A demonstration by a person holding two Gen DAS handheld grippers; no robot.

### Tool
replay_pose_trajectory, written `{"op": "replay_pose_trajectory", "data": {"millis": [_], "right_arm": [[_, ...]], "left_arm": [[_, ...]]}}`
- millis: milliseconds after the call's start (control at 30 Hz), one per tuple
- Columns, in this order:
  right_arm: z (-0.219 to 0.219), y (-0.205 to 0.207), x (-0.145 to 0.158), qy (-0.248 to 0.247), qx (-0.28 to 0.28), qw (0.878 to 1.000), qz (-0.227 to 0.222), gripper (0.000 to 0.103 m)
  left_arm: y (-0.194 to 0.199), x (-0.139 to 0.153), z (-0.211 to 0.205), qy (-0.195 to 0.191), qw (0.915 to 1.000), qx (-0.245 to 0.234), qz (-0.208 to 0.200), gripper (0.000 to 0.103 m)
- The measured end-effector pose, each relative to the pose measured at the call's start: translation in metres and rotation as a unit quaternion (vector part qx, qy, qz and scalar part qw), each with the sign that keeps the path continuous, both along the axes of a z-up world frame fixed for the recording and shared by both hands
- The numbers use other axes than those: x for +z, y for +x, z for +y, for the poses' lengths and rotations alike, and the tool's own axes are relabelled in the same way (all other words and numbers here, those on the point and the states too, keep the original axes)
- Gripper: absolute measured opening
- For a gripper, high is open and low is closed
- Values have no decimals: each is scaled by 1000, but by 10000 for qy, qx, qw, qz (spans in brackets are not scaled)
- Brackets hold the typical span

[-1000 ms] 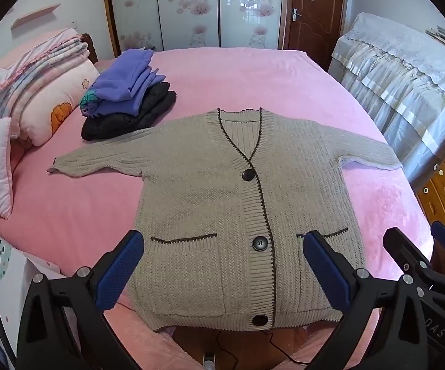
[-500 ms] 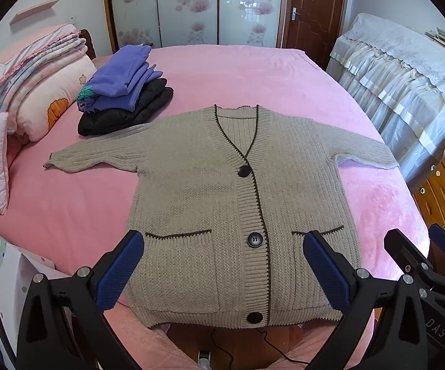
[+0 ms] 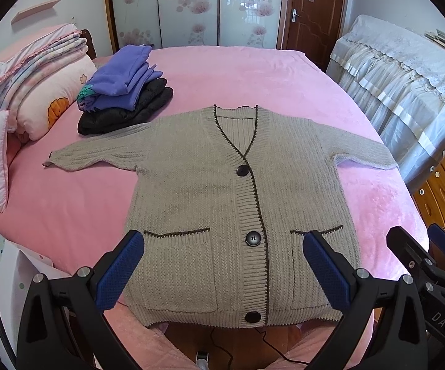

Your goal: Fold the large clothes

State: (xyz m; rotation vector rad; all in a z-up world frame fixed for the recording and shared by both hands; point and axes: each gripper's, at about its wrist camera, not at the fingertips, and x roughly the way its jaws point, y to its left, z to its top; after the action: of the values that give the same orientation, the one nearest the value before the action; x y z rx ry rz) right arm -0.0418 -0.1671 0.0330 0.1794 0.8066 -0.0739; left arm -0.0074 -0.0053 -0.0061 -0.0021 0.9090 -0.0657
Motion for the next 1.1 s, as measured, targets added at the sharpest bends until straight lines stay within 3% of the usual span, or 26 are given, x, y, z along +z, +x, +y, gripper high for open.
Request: {"op": "replay_pose_trajectory", "data": {"millis": [200, 1100], "right_arm": [[-1, 0, -1, 29, 30, 10000, -25, 100], [-21, 4, -2, 194, -41, 9997, -162, 100]], "left_arm": [[-2, -1, -2, -115, 9999, -108, 32, 102], [6, -4, -19, 74, 9997, -248, -5, 100]]}}
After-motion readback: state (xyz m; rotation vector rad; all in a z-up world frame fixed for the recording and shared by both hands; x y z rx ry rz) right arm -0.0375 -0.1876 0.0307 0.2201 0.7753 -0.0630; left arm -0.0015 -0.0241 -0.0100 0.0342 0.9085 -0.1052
